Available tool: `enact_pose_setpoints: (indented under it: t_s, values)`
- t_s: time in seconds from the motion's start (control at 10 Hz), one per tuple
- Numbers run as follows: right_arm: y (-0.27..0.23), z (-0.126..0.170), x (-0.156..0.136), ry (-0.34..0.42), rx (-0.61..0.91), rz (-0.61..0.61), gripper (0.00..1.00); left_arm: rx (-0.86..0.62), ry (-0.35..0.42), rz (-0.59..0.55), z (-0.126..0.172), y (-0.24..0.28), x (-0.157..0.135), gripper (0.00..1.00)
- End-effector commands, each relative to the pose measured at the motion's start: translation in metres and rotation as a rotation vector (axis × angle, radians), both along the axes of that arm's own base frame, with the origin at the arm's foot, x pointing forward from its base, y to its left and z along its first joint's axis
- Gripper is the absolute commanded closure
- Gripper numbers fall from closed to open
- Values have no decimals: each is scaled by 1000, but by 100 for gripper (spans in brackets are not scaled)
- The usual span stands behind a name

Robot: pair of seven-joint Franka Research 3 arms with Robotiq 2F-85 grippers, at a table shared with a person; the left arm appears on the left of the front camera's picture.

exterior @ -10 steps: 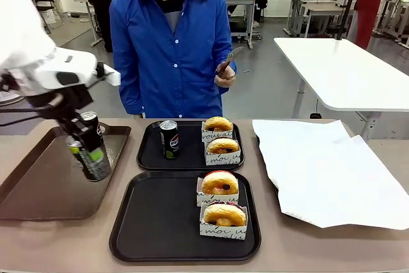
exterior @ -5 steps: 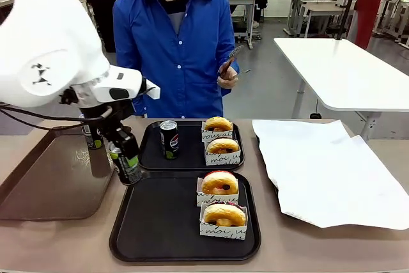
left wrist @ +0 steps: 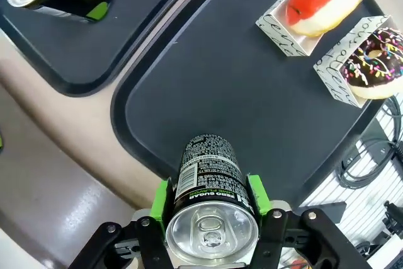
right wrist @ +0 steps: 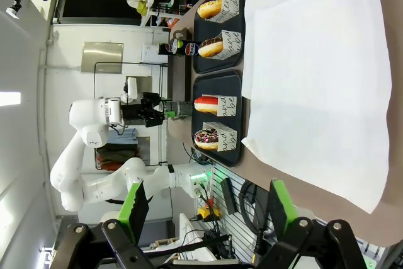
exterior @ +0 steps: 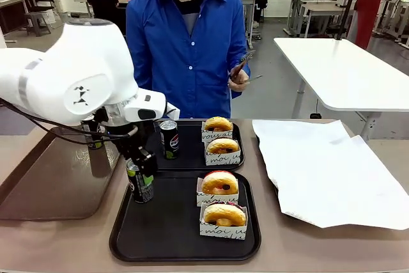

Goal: Set up donuts and drinks on trays.
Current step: Pick up one Pepsi coke from the Handle tray and place it on the Flat Tray without a Pepsi coke.

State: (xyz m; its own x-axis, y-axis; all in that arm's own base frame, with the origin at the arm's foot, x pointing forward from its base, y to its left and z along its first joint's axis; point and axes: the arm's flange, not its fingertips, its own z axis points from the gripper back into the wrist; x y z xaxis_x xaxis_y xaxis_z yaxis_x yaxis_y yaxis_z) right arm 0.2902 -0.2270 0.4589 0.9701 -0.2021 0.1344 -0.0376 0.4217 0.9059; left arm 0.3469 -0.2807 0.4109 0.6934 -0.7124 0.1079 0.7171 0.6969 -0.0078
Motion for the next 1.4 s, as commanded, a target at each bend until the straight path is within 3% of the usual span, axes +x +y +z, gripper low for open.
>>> enact_pose_setpoints:
  t_s: [0.0, 0.4, 0.5, 0.8, 1.3]
  values:
    - [-1, 1, 0, -17, 13, 4, 0, 19, -40, 19, -10, -9, 7, 42]
    - [-1, 1, 0, -17, 13, 4, 0, 25, -42, 27, -26, -12, 10, 42]
    - [-1, 1, 0, -17, 13, 4, 0, 28, -32, 27, -27, -12, 10, 0]
    - [-1, 1, 0, -17, 13, 4, 0, 16, -23, 30, -16, -9, 9, 0]
    - [-1, 1, 0, -17, 13, 4, 0, 11, -70, 36, 38, -1, -13, 0]
